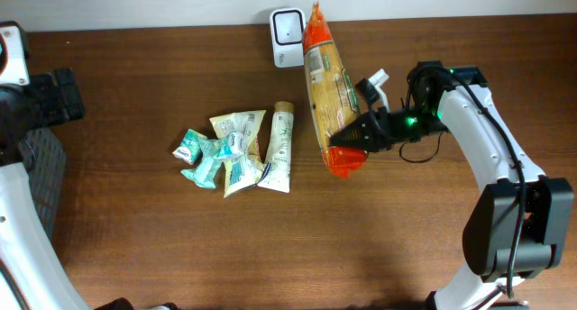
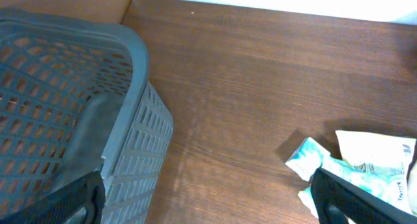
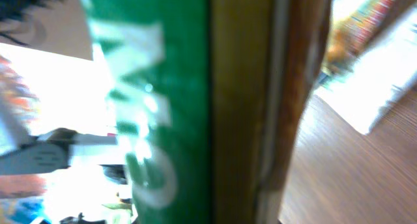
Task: Scan the item barcode
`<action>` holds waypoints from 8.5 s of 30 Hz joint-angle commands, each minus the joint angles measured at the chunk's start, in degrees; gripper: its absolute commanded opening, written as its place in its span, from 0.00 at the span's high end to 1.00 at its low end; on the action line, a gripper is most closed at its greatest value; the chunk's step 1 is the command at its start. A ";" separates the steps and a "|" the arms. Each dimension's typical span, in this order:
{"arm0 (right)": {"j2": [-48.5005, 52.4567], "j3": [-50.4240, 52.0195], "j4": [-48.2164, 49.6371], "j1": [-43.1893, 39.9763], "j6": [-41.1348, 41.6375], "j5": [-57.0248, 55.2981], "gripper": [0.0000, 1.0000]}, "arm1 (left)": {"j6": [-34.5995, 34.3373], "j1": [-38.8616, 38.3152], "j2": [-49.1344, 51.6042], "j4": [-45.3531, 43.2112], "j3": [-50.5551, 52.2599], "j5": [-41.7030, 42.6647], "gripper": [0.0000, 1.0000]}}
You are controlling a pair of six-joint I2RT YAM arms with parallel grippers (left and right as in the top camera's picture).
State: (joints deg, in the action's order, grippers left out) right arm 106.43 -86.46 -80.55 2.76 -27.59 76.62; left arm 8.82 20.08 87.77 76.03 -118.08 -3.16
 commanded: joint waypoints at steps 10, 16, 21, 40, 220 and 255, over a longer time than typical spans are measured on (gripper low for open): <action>-2.36 -9.44 0.39 -0.15 3.63 9.44 0.96 | 0.72 0.39 0.09 -0.11 -0.09 0.61 0.01; -2.36 -14.38 1.42 6.08 19.19 -27.21 0.96 | 0.72 0.39 0.09 -0.11 -0.09 0.61 0.01; 0.24 -34.27 3.17 15.08 30.08 -63.98 0.96 | 0.70 0.39 0.09 -0.11 -0.09 0.61 0.01; 32.00 -41.46 37.99 25.83 23.56 -130.22 0.96 | 0.72 0.39 0.09 -0.11 -0.09 0.61 0.01; 18.45 3.13 30.03 10.97 21.00 -32.30 0.96 | 0.72 0.39 0.09 -0.09 -0.09 0.61 0.01; 0.76 -30.67 27.89 22.95 18.71 -89.77 0.96 | 0.72 0.35 0.09 0.09 -0.09 0.61 0.01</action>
State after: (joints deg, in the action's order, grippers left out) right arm 100.97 -115.22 -57.21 24.32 -4.86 6.61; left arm 8.82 20.08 87.77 76.27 -118.08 -3.16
